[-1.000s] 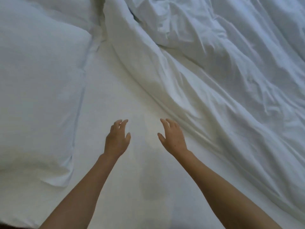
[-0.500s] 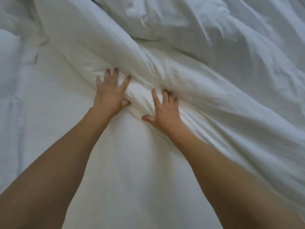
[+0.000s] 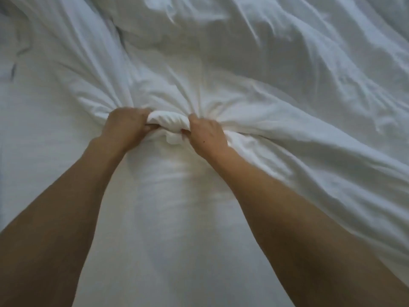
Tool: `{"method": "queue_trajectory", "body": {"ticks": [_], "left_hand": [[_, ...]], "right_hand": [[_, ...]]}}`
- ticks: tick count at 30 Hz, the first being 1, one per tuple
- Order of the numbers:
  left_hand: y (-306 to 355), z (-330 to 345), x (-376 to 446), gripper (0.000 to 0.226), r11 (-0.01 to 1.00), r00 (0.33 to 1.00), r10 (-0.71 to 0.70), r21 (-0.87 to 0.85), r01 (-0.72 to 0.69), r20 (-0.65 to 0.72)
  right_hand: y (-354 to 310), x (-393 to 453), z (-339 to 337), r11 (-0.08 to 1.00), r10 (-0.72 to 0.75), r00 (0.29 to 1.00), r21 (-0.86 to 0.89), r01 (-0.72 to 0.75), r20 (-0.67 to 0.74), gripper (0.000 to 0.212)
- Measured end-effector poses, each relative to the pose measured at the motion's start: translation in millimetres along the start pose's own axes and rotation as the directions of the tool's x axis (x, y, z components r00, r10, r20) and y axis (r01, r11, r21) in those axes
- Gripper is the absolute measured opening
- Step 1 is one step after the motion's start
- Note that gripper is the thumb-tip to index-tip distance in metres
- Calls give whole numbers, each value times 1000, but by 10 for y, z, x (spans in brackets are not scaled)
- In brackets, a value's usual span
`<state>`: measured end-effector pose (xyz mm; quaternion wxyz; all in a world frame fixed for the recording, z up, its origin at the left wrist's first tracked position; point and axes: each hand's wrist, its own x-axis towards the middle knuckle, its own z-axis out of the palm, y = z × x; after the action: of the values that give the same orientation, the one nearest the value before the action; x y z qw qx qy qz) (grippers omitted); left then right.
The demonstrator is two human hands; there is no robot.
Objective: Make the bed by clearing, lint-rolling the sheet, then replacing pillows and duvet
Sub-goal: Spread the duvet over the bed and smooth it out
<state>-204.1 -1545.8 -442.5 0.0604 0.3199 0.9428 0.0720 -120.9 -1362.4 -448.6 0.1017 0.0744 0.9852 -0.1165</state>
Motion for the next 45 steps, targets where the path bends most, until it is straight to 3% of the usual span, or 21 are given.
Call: {"method": "queue_trajectory", "body": {"ticks": [3, 4, 7, 9, 12, 14, 15, 17, 19, 20, 22, 25, 27, 28, 30, 32, 36, 39, 41, 43, 45], "left_hand": [[261, -21, -923, 85, 1000, 989, 9, -20, -7, 148], [367, -11, -1297, 87, 999, 981, 1, -42, 8, 196], [820, -52, -2464, 75, 993, 933, -20, -105, 62, 359], [1255, -92, -3196, 65, 973, 844, -25, -181, 143, 535], [1970, -72, -4059, 50, 936, 745, 41, -286, 204, 666], [2340, 6, -4475, 49, 941, 697, 123, -306, 143, 706], [2423, 38, -4597, 47, 947, 723, 146, -307, 96, 675], [2409, -5, -4637, 42, 961, 860, 95, -272, 52, 501], [2168, -80, -4551, 35, 942, 968, -37, -315, 117, 249], [1972, -137, -4475, 32, 929, 983, -141, -327, 173, 120], [1471, -255, -4314, 32, 911, 936, -346, -263, 318, -67], [741, -527, -4073, 32, 792, 771, -607, -223, 569, -190], [383, -657, -3880, 50, 624, 626, -773, -303, 721, -104], [253, -705, -3776, 69, 526, 574, -818, -364, 769, 31], [99, -745, -3565, 105, 324, 533, -769, -505, 800, 352], [171, -775, -3323, 111, 269, 589, -643, -576, 772, 490], [575, -712, -2745, 78, 217, 777, -456, -792, 571, 435], [624, -561, -2472, 52, 413, 916, -282, -826, 384, 285], [531, -498, -2352, 54, 541, 952, -237, -787, 296, 195], [355, -387, -2279, 60, 755, 980, -179, -627, 191, 83], [93, -255, -2295, 65, 918, 993, -104, -378, 117, 55]], "right_hand": [[-138, -777, 17, 994, -21, 970, 106, -6, 243, 36], [-176, -1117, 31, 995, -54, 946, 100, 23, 320, 40], [-217, -2229, 11, 992, -123, 841, 95, 85, 527, 48], [-149, -2918, -57, 990, -144, 760, 92, 111, 633, 53], [46, -3801, -170, 995, -94, 598, 51, 89, 796, 80], [206, -4272, -185, 995, -19, 537, -35, 91, 843, 68], [264, -4476, -159, 987, -9, 563, -82, 135, 827, 65], [329, -4776, -6, 969, 11, 608, -159, 190, 794, 86], [290, -4937, 156, 994, -21, 766, -71, 87, 643, 82], [188, -4925, 163, 998, -57, 837, -4, 70, 544, 73], [-140, -4791, 158, 992, -97, 927, 108, 62, 361, 66], [-755, -4418, 162, 963, -184, 972, 227, 148, 149, 64], [-1184, -4109, 161, 927, -248, 968, 294, 231, 23, 60], [-1385, -3946, 147, 903, -278, 960, 329, 276, -40, 58], [-1731, -3626, 123, 854, -331, 927, 360, 375, -178, 55], [-1984, -3358, 52, 828, -350, 894, 355, 434, -279, 56], [-2115, -3008, -10, 840, -203, 901, 404, 362, -384, 64], [-1893, -2721, 108, 935, -46, 948, 322, 151, -314, 70], [-1654, -2465, 225, 978, -13, 979, 201, 55, -203, 78], [-1460, -2215, 360, 995, -37, 998, 85, 42, -60, 88], [-1395, -2030, 486, 998, -35, 999, 58, 33, 25, 87]]}}
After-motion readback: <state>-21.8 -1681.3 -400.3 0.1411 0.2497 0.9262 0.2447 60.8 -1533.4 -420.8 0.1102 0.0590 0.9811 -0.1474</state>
